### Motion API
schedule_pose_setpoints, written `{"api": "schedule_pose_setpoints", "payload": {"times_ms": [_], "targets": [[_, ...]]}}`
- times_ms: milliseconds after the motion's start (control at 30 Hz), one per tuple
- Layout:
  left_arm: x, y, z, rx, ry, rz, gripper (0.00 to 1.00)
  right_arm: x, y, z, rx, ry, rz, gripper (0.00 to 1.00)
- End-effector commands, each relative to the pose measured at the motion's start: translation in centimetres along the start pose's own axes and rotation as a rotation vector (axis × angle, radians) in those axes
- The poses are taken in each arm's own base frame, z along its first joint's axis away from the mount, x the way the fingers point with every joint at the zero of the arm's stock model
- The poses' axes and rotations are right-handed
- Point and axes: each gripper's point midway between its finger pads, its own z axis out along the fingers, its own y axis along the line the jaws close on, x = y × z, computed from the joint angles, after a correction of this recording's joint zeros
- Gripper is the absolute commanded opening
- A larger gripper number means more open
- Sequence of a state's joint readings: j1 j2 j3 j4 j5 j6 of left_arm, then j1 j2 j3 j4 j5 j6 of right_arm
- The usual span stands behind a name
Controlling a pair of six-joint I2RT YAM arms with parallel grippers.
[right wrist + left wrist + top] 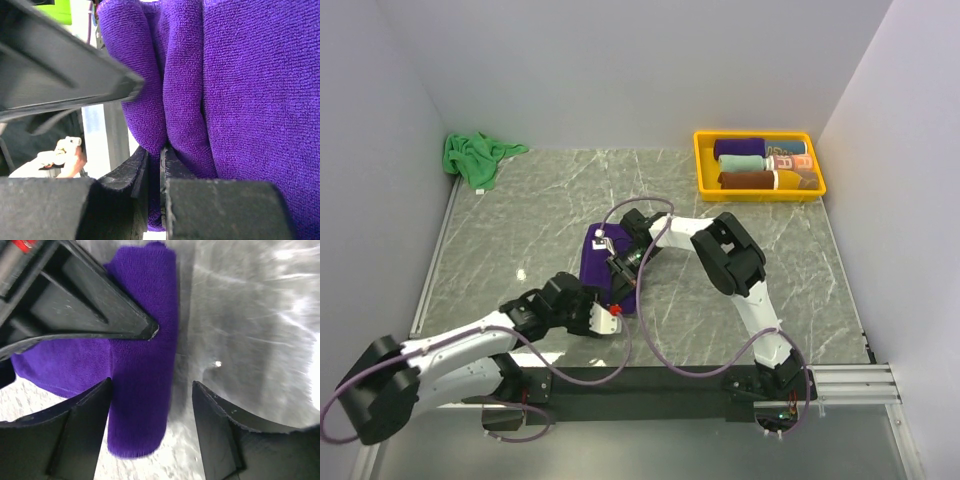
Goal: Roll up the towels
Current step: Roll the towel
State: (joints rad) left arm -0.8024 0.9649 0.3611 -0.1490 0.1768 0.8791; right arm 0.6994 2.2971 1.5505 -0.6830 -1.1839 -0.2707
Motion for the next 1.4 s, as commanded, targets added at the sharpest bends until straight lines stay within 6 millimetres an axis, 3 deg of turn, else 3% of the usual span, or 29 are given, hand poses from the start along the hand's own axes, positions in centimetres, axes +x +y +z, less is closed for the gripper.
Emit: {"api": "schedule_pose_setpoints", "payload": {"times_ms": [0,33,133,167,267,333,367,433,500,633,667,733,767,833,867,933,1000,1033,1067,1133,1200,1233,1267,1367], "targets": [[-0.1,2.4,1.4,-0.119,0.009,0.036,0.69,1.4,-2.9,0.2,0.081,0.041,-0.001,0.00],[0.3,2.2,1.7,-0.109,0.022,0.034,0.66,1.3,-2.8,0.1,0.079,0.039,0.000,0.00],[1.2,0.9,2.7,-0.020,0.079,-0.001,0.42,1.1,-2.7,-0.1,0.083,0.040,0.010,0.00],[1.2,0.1,2.8,0.037,0.087,-0.020,0.30,1.0,-2.6,-0.4,0.090,0.041,0.026,0.00],[0.8,-1.3,2.2,0.116,0.073,-0.024,0.15,0.0,-2.4,-1.3,0.145,0.046,0.060,0.01],[0.0,-2.3,1.9,0.181,0.036,-0.027,0.09,-1.0,-1.6,-2.5,0.164,0.043,0.068,0.09],[0.0,-2.9,1.8,0.216,0.041,-0.045,0.04,-1.7,-0.9,-3.2,0.170,0.027,0.066,0.21],[-0.2,-4.3,1.4,0.305,0.047,-0.074,0.02,-2.9,-0.6,-5.0,0.213,-0.018,0.059,0.31],[-0.1,-5.5,1.2,0.388,0.056,-0.103,0.01,-4.6,0.1,-7.3,0.294,-0.080,0.015,0.48],[-0.9,-6.2,0.7,0.514,0.060,-0.215,0.01,-7.2,-0.8,-12.9,0.540,-0.202,-0.044,0.49],[-0.4,-6.4,0.8,0.540,0.086,-0.249,0.01,-7.8,0.1,-14.4,0.564,-0.236,-0.063,0.49],[-0.3,-5.7,0.8,0.551,0.105,-0.296,0.01,-7.9,0.1,-17.1,0.613,-0.288,-0.056,0.49],[-0.3,-5.6,0.9,0.566,0.103,-0.317,0.01,-8.1,1.4,-18.4,0.632,-0.319,-0.085,0.48],[-0.2,-4.8,1.4,0.586,0.116,-0.353,0.01,-7.1,1.7,-20.0,0.661,-0.351,-0.080,0.48],[0.3,-5.1,1.4,0.623,0.132,-0.401,0.01,-7.1,3.0,-22.0,0.690,-0.397,-0.112,0.46],[0.0,-4.0,1.7,0.641,0.128,-0.440,0.01,-5.5,3.5,-22.9,0.704,-0.413,-0.107,0.42],[0.7,-4.2,1.8,0.693,0.144,-0.520,0.01,-4.6,5.2,-24.6,0.735,-0.461,-0.150,0.37],[0.7,-3.6,2.0,0.697,0.141,-0.532,0.01,-3.2,4.7,-24.2,0.741,-0.449,-0.129,0.29],[1.5,-3.8,2.3,0.724,0.159,-0.563,0.01,-2.5,5.4,-24.5,0.763,-0.449,-0.161,0.25],[2.0,-3.3,2.5,0.742,0.171,-0.606,0.01,-0.1,4.3,-23.6,0.783,-0.413,-0.138,0.19],[2.5,-3.7,2.6,0.791,0.184,-0.656,0.01,1.2,5.5,-23.1,0.776,-0.410,-0.184,0.15],[2.7,-2.7,2.9,0.778,0.177,-0.668,0.01,2.5,5.3,-22.3,0.762,-0.398,-0.176,0.14],[3.0,-3.0,3.2,0.802,0.182,-0.688,0.01,2.8,6.7,-22.4,0.768,-0.417,-0.225,0.14],[3.2,-2.5,3.7,0.836,0.178,-0.726,0.01,5.0,7.0,-21.2,0.770,-0.391,-0.244,0.12]]}}
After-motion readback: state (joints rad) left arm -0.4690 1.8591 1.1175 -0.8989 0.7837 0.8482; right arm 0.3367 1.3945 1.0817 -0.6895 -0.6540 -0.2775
